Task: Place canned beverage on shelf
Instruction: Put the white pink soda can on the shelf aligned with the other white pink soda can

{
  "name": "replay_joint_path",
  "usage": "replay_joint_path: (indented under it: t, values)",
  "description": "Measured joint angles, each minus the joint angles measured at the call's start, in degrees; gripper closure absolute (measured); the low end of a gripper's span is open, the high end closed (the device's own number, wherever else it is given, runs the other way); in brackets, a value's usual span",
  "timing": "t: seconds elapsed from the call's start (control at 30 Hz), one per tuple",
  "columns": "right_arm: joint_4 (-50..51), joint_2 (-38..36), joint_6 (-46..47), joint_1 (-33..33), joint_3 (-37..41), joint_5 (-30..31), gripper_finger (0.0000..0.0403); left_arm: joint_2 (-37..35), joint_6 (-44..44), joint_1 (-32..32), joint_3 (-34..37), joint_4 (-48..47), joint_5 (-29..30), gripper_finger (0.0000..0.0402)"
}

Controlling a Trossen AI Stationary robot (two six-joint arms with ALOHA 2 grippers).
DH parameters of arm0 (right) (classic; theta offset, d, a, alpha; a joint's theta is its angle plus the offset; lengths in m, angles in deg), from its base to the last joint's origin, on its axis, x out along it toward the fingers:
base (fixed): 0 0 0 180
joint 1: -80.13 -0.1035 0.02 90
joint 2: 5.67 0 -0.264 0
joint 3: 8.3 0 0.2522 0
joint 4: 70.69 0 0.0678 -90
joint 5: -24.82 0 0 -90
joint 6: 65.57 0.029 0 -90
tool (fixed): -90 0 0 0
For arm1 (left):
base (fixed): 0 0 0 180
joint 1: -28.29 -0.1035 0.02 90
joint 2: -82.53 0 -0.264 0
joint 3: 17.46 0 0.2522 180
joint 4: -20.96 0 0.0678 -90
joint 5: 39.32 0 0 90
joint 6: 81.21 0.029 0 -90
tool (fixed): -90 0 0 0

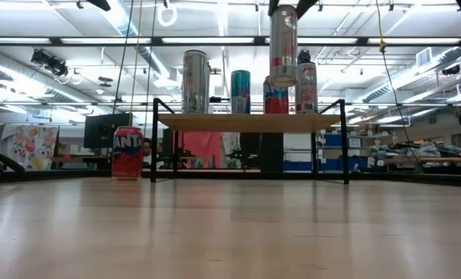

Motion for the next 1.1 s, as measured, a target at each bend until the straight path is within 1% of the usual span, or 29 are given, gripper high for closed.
replay_joint_path:
  t: [0.13, 0.4, 0.63, 0.83, 0.93, 1.1]
  values:
    - [0.8, 0.0, 0.5, 2.6, 0.0, -1.7, 0.0137, 0.0, 0.0, 0.0, 0.0, 0.1, 0.0, 0.0044]
    - [0.7, 0.0, -0.9, 5.8, 0.0, -1.7, 0.0137, 0.0, 0.0, 0.0, 0.0, 0.1, 0.0, 0.0044]
    - [0.7, -1.1, -2.0, 6.9, 0.1, -1.7, 0.0137, 0.0, 0.6, 0.0, 0.0, 0.0, 0.0, 0.0044]
    - [0.6, -3.5, -3.1, 7.2, 0.5, -1.1, 0.0137, 0.0, 1.4, 0.0, 0.0, 0.0, 0.0, 0.0044]
    - [0.5, -6.3, -2.9, 7.4, 3.6, -1.0, 0.0137, 0.0, 1.4, 0.0, 0.0, 0.1, 0.0, 0.0044]
    - [0.3, -12.5, 0.0, 7.4, 13.6, -1.0, 0.0137, 0.0, 1.1, 0.0, 0.0, 0.1, 0.0, 0.0044]
